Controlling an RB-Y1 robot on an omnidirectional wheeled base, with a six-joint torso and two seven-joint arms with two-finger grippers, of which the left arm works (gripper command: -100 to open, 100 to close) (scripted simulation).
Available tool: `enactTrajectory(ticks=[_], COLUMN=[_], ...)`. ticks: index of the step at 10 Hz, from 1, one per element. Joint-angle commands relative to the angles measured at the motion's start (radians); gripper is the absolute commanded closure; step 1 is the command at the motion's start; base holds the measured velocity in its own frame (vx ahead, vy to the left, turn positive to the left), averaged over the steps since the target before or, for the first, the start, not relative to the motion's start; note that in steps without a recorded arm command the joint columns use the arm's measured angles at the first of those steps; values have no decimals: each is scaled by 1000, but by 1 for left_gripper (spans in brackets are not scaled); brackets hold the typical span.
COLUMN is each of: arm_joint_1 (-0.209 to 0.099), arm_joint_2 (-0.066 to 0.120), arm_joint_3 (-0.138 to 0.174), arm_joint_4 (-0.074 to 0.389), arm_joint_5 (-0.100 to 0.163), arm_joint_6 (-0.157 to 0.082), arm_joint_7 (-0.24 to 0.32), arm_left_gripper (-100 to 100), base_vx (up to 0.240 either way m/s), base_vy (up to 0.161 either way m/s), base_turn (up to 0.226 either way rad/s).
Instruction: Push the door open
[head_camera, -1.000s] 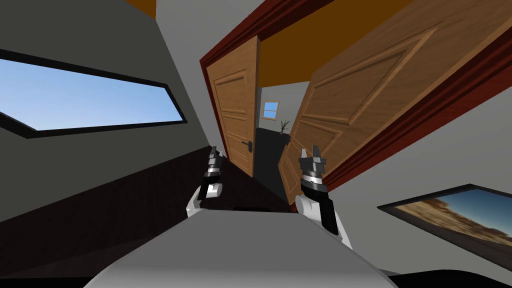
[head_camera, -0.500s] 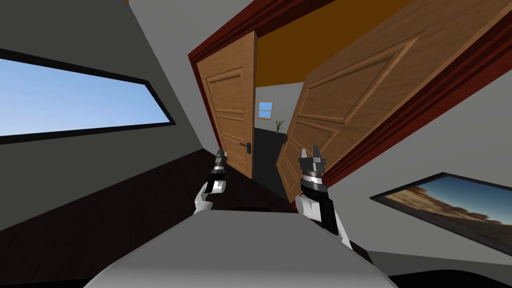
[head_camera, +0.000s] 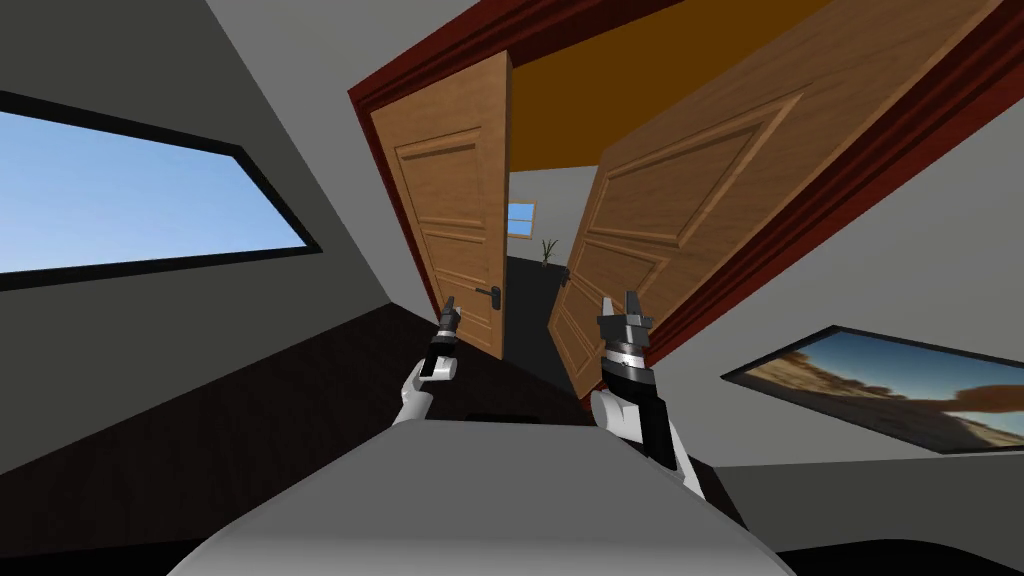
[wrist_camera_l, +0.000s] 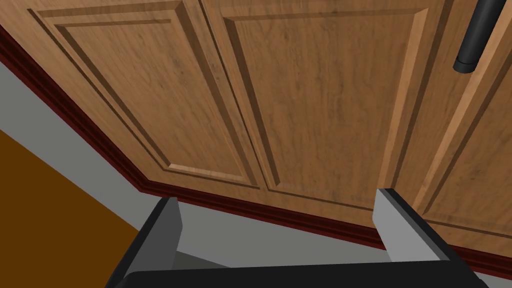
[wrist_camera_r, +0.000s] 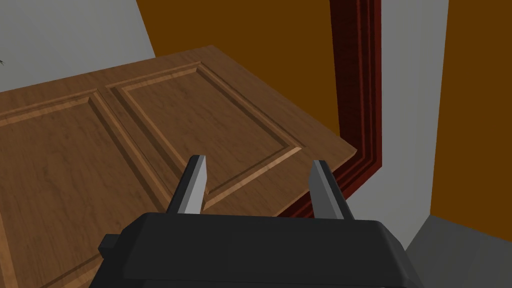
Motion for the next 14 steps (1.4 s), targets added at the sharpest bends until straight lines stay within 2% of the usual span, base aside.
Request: enactTrajectory(ticks=[1,3,4,7,8,14], arm_joint_1=[-33,-73,-73,-130,-130,-235], arm_joint_2=[-1,-5,-5,-14,-14,-36], arm_joint_3=[0,0,0,1,1,2], arm_joint_4=[50,118,124,213,221,398], arm_joint_5=[-3,-7,-7,-13,-13,-25], arm_joint_6=[12,22,22,37,37,64], arm_joint_7=[-4,-9,-9,-16,-16,-29], arm_left_gripper=[-100,-100,-100,-100,-100,-100], base_vx=[26,42,41,25,11,17], base_vy=[131,128,89,100,92,114], base_turn=[-152,-192,-40,-144,-53,-143])
